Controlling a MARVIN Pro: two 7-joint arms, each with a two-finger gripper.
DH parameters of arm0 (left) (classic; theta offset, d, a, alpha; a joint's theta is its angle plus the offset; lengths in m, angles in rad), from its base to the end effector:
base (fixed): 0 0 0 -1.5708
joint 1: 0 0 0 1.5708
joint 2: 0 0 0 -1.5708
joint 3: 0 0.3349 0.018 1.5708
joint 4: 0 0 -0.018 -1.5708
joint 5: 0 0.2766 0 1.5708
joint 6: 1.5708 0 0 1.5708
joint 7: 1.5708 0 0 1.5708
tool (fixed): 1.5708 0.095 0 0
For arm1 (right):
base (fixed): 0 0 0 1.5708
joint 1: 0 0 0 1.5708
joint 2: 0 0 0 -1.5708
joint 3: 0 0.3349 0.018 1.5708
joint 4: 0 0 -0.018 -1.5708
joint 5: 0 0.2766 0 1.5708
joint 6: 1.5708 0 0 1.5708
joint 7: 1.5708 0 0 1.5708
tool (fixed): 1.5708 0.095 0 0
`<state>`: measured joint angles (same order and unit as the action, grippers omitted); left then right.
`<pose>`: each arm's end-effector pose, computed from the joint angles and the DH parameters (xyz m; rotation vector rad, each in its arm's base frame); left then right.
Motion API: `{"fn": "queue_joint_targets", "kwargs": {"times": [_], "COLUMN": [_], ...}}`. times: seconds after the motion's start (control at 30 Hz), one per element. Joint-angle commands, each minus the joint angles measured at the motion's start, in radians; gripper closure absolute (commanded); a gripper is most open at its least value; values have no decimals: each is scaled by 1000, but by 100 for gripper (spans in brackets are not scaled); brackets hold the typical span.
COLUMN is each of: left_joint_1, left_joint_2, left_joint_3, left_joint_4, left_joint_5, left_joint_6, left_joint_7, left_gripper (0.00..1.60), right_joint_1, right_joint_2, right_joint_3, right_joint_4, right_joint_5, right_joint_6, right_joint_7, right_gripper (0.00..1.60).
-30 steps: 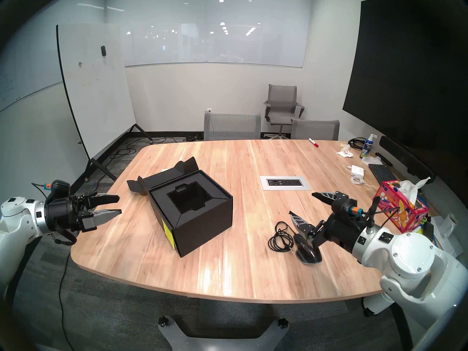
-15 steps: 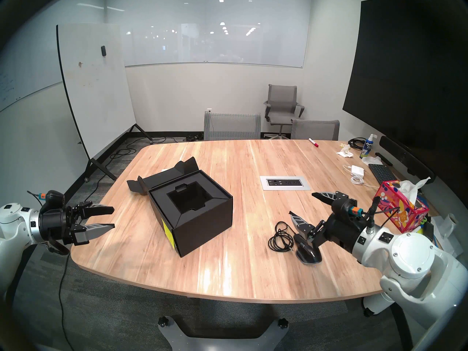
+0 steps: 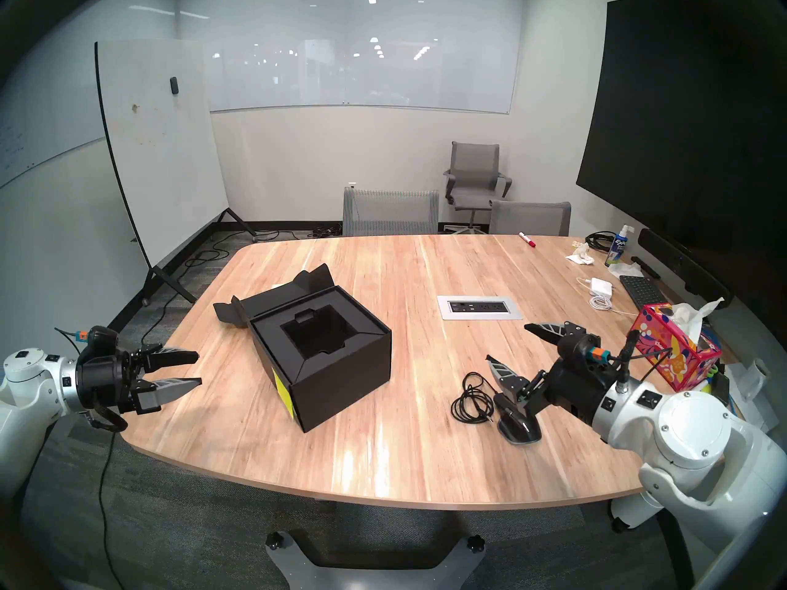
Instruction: Open the box and place the mouse inside
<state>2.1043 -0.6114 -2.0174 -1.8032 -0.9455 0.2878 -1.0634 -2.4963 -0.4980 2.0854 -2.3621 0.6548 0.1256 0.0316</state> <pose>0.2421 0.2294 -0.2091 1.8568 -0.7657 1.2825 0.2209 -0.1441 -0.1631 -2.2103 -0.9869 -1.9170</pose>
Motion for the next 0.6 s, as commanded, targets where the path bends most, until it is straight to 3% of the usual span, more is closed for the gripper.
{"fn": "queue_joint_targets", "kwargs": {"times": [0.0, 0.57], "left_joint_1": [-15, -16], "left_joint_2": [7, 8], "left_joint_3": [-12, -11], "left_joint_4": [-6, -5], "left_joint_5": [-4, -4], "left_joint_6": [-5, -6], "left_joint_7": [-2, -3], "left_gripper": [0, 0], "right_joint_1": [0, 0], "right_joint_2": [-3, -3], "right_joint_3": [3, 4], "right_joint_4": [-6, -6], "right_joint_5": [0, 0], "right_joint_6": [-3, -3], "right_joint_7": [2, 2], "right_gripper": [0, 0]}}
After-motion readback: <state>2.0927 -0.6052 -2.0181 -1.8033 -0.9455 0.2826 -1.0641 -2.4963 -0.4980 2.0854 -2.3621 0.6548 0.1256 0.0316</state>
